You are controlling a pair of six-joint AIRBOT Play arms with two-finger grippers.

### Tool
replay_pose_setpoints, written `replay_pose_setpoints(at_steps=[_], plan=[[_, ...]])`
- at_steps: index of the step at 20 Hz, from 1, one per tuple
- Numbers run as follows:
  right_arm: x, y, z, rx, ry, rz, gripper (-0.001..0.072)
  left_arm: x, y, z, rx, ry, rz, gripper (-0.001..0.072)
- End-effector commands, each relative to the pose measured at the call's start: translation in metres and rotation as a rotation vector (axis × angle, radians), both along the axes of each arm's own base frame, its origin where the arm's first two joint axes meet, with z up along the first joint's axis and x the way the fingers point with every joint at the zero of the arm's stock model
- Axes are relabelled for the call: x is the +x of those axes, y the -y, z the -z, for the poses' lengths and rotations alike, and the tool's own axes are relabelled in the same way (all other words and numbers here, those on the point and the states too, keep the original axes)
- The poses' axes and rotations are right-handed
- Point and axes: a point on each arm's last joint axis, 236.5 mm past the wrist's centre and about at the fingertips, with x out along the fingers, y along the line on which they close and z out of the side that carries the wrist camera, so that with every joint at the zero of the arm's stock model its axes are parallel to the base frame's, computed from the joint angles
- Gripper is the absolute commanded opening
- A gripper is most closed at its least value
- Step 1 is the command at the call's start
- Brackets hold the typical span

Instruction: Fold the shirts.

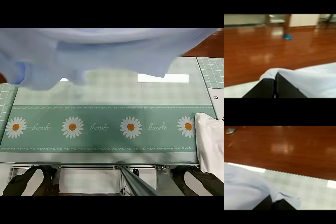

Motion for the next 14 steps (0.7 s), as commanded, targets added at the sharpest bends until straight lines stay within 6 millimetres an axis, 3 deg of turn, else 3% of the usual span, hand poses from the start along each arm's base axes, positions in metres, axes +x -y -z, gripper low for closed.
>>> replay_pose_setpoints(at_steps=[1,4,6,7,10,14], plan=[[-0.082,0.019,-0.015,-0.092,0.079,0.126,0.0019,-0.069,-0.034,-0.014,0.122,0.033,-0.265,0.0016],[-0.125,0.023,-0.017,-0.111,0.102,0.174,0.002,-0.11,-0.043,-0.007,0.167,0.038,-0.321,0.0016],[-0.136,0.026,-0.008,-0.118,0.066,0.19,0.0019,-0.115,-0.049,0.014,0.166,-0.009,-0.322,0.0016],[-0.134,0.027,-0.002,-0.112,0.043,0.19,0.0019,-0.109,-0.051,0.03,0.18,-0.053,-0.317,0.0016],[-0.105,0.032,0.043,-0.101,-0.099,0.185,0.0019,-0.066,-0.055,0.089,0.189,-0.226,-0.31,0.0016],[-0.038,0.036,0.15,-0.083,-0.373,0.137,0.002,0.019,-0.057,0.178,0.165,-0.456,-0.296,0.0017]])
